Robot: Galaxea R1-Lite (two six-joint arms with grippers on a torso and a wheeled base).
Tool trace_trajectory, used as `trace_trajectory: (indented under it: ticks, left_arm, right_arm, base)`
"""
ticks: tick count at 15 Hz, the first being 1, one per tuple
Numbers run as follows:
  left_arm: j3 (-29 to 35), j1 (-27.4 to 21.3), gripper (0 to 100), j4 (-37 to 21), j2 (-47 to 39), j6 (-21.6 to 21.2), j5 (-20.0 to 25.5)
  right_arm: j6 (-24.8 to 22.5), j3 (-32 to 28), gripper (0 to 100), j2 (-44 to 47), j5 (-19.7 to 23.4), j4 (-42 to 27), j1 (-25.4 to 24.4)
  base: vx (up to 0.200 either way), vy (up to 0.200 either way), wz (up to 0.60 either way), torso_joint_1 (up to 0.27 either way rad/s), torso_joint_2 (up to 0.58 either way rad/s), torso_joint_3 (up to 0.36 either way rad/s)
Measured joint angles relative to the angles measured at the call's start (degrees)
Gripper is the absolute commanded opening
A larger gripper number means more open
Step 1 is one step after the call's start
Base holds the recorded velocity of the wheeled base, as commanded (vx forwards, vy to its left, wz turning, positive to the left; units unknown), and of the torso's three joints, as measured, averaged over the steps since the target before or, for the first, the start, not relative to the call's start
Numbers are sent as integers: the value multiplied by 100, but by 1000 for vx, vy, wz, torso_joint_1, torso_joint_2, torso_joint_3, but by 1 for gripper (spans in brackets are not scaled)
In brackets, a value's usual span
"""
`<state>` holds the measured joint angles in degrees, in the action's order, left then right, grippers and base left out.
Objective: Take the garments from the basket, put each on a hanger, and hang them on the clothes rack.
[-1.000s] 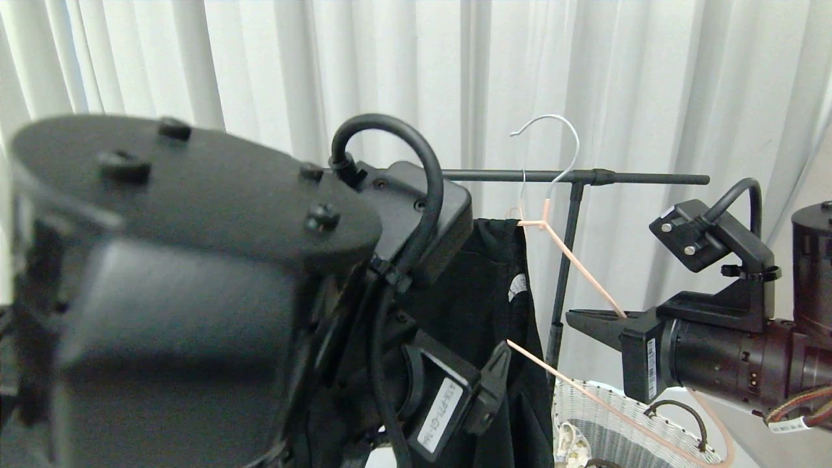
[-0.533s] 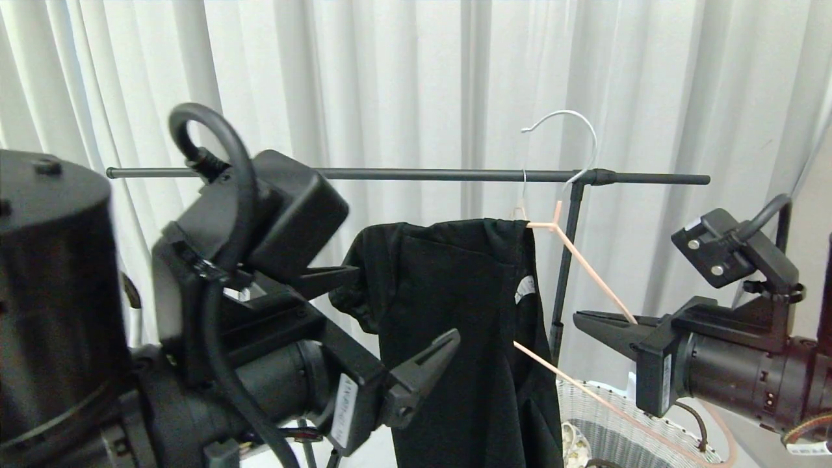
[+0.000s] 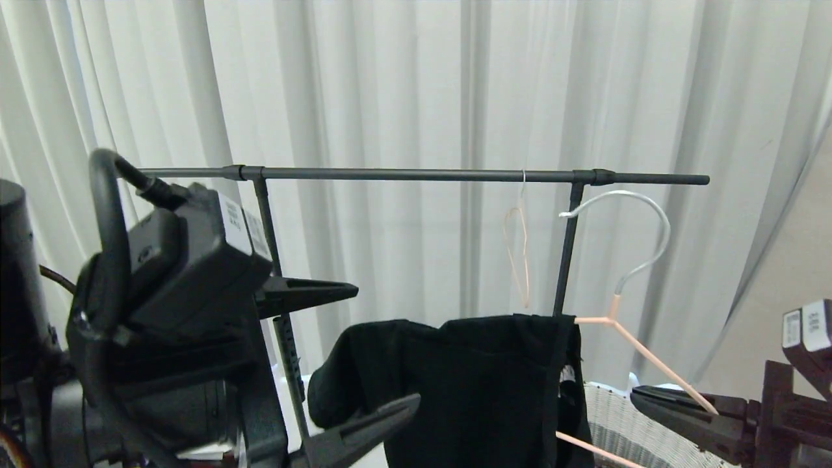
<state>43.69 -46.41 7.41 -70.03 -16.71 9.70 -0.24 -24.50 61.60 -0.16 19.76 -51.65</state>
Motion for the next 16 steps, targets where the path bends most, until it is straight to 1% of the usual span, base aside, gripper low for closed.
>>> trace_trajectory:
  ticks: [3,5,9,16]
  left_arm:
    - [-210,-584,100,5,-79,-101,67]
    - [-251,-813,100,6,-216,-118,69]
    - [-266,-1047,100,9,-562,-99,69]
    - [-163,-1185,100,16,-1189,-123,72]
  right_arm:
    - [-196,157,0,-328,183,-305,-206]
    - [-232,279,0,-461,243,-340,-419]
    - [-265,389,0,-529,245,-354,-733]
    - [-328,404,0,-529,227,-373,-926]
  base:
    - [0,0,0,0,0,0]
    - [0,0,0,0,0,0]
    - [0,0,0,0,0,0]
    - [0,0,0,0,0,0]
